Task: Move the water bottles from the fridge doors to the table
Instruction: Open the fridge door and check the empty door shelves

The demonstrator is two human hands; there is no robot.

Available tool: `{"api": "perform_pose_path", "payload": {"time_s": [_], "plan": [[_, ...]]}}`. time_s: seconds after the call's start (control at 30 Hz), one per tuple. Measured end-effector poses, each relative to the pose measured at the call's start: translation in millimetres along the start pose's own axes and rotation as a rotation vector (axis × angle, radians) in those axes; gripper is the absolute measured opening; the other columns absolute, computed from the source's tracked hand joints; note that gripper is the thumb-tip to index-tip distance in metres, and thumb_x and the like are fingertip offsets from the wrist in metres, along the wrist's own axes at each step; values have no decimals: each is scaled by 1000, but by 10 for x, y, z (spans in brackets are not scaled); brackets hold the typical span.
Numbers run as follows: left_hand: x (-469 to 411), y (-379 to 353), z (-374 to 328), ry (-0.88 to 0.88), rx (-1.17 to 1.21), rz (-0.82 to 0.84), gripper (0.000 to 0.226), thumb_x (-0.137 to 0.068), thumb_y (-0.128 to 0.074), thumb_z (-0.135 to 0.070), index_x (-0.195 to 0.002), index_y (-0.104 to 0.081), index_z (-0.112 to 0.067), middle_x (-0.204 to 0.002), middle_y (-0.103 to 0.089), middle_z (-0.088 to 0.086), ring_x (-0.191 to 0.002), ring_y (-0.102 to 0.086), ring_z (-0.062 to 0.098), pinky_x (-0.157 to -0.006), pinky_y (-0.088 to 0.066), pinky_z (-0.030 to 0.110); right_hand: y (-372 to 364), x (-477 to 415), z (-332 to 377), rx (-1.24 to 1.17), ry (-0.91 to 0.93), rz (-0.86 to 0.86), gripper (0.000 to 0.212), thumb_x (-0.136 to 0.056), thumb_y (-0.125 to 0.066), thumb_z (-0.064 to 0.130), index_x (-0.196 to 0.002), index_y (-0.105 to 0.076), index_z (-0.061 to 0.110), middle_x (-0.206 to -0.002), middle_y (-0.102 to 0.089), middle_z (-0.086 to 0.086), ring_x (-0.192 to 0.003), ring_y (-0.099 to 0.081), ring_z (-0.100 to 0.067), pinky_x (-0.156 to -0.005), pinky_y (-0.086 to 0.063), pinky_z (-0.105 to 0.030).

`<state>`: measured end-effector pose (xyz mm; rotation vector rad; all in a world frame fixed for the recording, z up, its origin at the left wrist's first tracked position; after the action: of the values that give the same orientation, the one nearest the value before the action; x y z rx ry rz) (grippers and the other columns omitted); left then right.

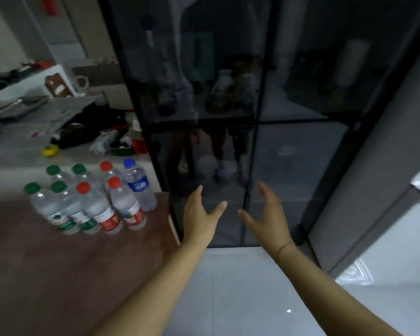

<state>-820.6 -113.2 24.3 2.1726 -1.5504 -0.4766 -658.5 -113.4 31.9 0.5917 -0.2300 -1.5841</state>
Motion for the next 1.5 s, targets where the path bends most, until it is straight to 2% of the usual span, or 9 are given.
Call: {"api": "perform_pose_path", "payload": {"time_s": [0.2, 0.37, 0.63, 0.8, 1.03, 1.1, 1.33, 1.43, 1.5], "plan": [[395, -827, -792, -155, 112, 182, 74, -87, -63, -46, -149, -30, -23, -156, -31, -1, -143, -29, 18, -116, -29, 40, 1144, 371, -109, 207, 31, -345, 74, -79, -73, 28, -142, -34, 18, -146, -38, -2, -136, -34, -19, -112, -29, -33], [894, -1524, -1397, -236, 173, 320, 75, -87, -60, -51, -149, -29, -24, -155, -32, -3, -142, -31, 17, -115, -30, 35, 1974, 781, -295, 342, 47, -542, 75, -77, -75, 25, -141, -37, 17, -147, -38, -6, -134, -35, -19, -108, -24, -22], [1609, -2209, -2274, -291, 327, 456, 63, -93, -52, -46, -148, -31, -25, -155, -33, -4, -141, -33, 16, -102, -27, 23, 2891, 1409, -581, 668, 236, -837, 61, -78, -67, 27, -132, -40, 16, -143, -34, -12, -134, -33, -27, -111, -29, -45], [1859, -2400, -2670, -396, 366, 569, 56, -96, -39, -49, -148, -32, -28, -155, -34, -5, -140, -34, 13, -107, -28, 27, 3190, 1493, -908, 826, 100, -875, 86, -70, -75, 35, -141, -30, 18, -151, -20, -12, -143, -17, -28, -117, -12, -49], [1912, -2581, -3089, -502, 455, 686, 50, -98, -38, -43, -146, -35, -29, -153, -37, -10, -136, -34, 4, -94, -29, 7, 3321, 1441, -1095, 955, 115, -885, 95, -76, -65, 42, -150, -8, 23, -152, -18, -12, -147, -9, -23, -116, -16, -52], [1901, -2629, -3205, -562, 462, 717, 49, -99, -37, -42, -146, -35, -29, -151, -37, -12, -132, -33, -2, -93, -28, 3, 3367, 1462, -1125, 975, 111, -885, 90, -79, -59, 43, -150, -9, 21, -153, -18, -13, -148, -3, -20, -115, -17, -52], [1988, -2948, -3326, -721, 415, 864, 69, -86, -39, -56, -149, -25, -33, -156, -25, -9, -138, -34, 8, -110, -35, 29, 3607, 1613, -1355, 823, 32, -996, 77, -82, -61, 26, -147, -18, 19, -153, -21, -14, -147, -14, -21, -118, -16, -44], [2070, -3096, -3473, -822, 394, 819, 71, -85, -38, -56, -149, -25, -31, -157, -23, -7, -137, -31, 4, -104, -36, 11, 3808, 1660, -1493, 652, -79, -1078, 80, -78, -72, 13, -144, -26, 16, -153, -23, -19, -146, -11, -8, -117, -18, -32], [2126, -3222, -3612, -902, 350, 733, 74, -86, -38, -59, -151, -17, -31, -160, -14, -6, -144, -22, 11, -111, -35, 25, 4006, 1685, -1613, 555, -152, -1118, 76, -79, -72, 12, -143, -30, 13, -151, -27, -18, -143, -16, -4, -115, -24, -34]]}}
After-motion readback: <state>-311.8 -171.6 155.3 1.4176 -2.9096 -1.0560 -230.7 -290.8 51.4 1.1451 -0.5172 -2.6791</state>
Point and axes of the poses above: each hand's wrist, its own x-axis away from the middle knuckle, its own y-axis out of the back of the hand, z = x × y, the point moved 1 cm from there along -x, towards the middle knuckle
